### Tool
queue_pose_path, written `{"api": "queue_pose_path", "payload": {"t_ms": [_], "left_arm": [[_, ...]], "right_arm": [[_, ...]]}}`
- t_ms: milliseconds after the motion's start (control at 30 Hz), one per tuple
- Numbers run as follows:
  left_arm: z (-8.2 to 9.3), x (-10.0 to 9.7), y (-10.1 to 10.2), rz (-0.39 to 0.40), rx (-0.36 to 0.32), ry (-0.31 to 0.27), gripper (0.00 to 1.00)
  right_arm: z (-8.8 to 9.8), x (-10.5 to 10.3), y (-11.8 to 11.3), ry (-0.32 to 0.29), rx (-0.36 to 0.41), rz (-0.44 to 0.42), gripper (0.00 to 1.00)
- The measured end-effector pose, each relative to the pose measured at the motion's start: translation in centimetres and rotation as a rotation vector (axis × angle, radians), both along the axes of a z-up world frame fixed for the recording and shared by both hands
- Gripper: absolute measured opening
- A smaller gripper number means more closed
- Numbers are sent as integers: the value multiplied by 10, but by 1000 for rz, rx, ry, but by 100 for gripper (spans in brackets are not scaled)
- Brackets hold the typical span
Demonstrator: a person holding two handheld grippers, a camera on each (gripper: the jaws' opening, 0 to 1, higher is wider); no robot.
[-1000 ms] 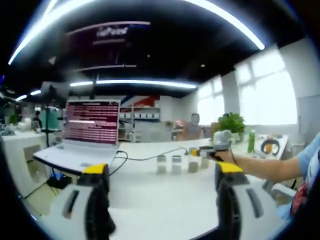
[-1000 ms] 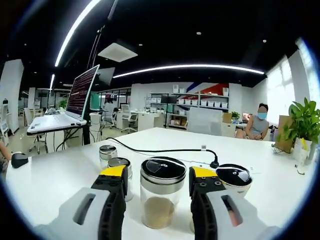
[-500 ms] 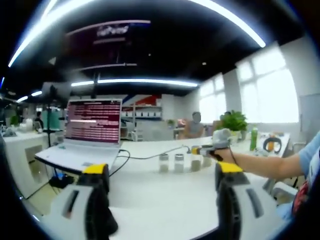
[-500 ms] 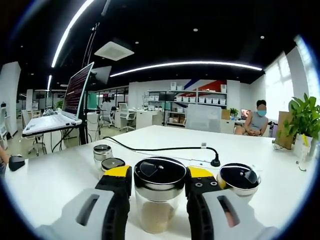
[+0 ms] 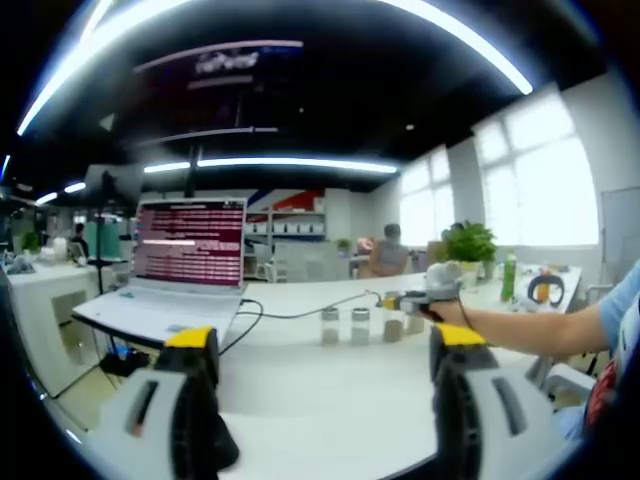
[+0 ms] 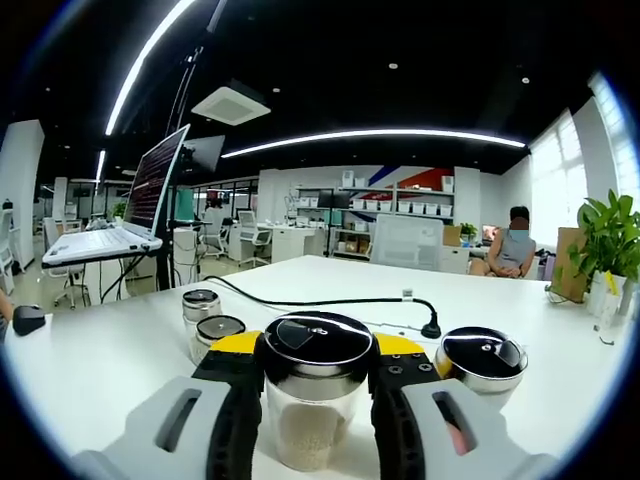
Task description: Rotate the seasoning bottle until the label or dispensing opening points toward the visible target arrow and the bottle remains upright within the marked orientation range
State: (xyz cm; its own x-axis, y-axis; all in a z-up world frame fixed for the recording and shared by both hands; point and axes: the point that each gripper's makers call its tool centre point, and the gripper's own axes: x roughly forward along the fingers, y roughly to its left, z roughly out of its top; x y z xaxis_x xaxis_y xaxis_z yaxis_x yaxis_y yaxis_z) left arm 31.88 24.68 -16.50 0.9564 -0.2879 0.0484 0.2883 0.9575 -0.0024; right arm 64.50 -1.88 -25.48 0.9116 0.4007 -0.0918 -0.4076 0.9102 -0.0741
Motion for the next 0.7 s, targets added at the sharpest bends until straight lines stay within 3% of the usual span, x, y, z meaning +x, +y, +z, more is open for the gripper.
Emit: {"api": "queue_pose_path", "payload": {"t_ms": [367, 700], "left_arm": [[2, 0, 9, 22, 4, -5, 92], [0, 3, 15, 32, -2, 5, 92]], "right_arm": [[2, -3, 1, -33, 25, -20, 39], [2, -1, 2, -25, 32, -25, 39]]}}
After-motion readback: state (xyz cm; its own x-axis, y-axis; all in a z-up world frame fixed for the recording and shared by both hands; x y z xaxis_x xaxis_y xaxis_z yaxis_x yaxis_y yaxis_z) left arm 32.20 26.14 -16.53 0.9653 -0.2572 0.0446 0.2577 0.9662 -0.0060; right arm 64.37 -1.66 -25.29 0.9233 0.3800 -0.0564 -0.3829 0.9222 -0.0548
